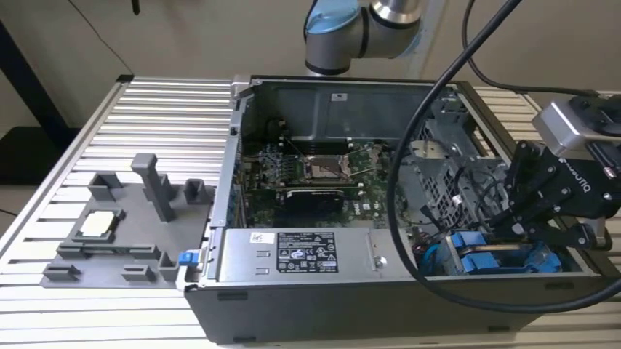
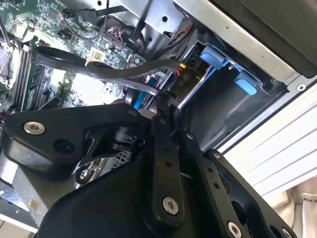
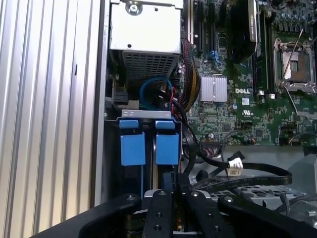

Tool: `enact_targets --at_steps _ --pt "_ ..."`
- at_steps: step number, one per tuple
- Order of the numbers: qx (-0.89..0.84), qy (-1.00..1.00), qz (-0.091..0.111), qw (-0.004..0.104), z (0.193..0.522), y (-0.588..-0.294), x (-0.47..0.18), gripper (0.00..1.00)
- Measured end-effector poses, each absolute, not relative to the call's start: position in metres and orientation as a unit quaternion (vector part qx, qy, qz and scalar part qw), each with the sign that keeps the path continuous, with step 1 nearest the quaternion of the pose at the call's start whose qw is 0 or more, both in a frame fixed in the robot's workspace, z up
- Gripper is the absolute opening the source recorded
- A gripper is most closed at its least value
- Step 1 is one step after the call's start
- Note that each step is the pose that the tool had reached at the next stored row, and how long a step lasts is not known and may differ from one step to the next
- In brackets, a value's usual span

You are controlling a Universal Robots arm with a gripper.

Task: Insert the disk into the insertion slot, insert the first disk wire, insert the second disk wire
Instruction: 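Insert the second disk wire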

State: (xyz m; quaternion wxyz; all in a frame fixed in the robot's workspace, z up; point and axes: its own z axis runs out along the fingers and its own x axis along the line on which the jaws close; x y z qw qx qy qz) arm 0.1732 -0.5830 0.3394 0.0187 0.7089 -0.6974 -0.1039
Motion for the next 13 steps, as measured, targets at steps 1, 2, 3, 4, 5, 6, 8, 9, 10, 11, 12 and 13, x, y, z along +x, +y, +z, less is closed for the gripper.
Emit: enact_targets --at_steps 1,2,3,4,5,6,8,9,10,11,12,13 --pt "0.709 -0.697 -0.104 0.019 0.3393 -0.583 0.1734 0.16" --pt "0.709 -0.697 -0.104 0.018 0.3393 -0.5829 0.1735 0.16" --pt "0.709 -0.697 -0.104 0.018 0.3391 -0.5828 0.1736 0.16" --pt "0.709 -0.697 -0.105 0.018 0.3389 -0.5826 0.1737 0.16" --pt "0.709 -0.697 -0.105 0.018 0.3388 -0.5826 0.1737 0.16" --pt "0.709 -0.697 -0.105 0.018 0.3387 -0.5826 0.1739 0.16" --pt "0.709 -0.697 -0.105 0.018 0.3381 -0.5826 0.1741 0.16" --pt "0.709 -0.697 -0.105 0.018 0.3379 -0.5825 0.1742 0.16" --pt "0.709 -0.697 -0.105 0.018 0.3373 -0.5825 0.1742 0.16" --pt "0.709 -0.697 -0.105 0.018 0.3366 -0.5825 0.1743 0.16" --pt "0.709 -0.697 -0.105 0.018 0.336 -0.5826 0.1742 0.16" --pt "0.709 -0.697 -0.105 0.018 0.3354 -0.5825 0.1743 0.16"
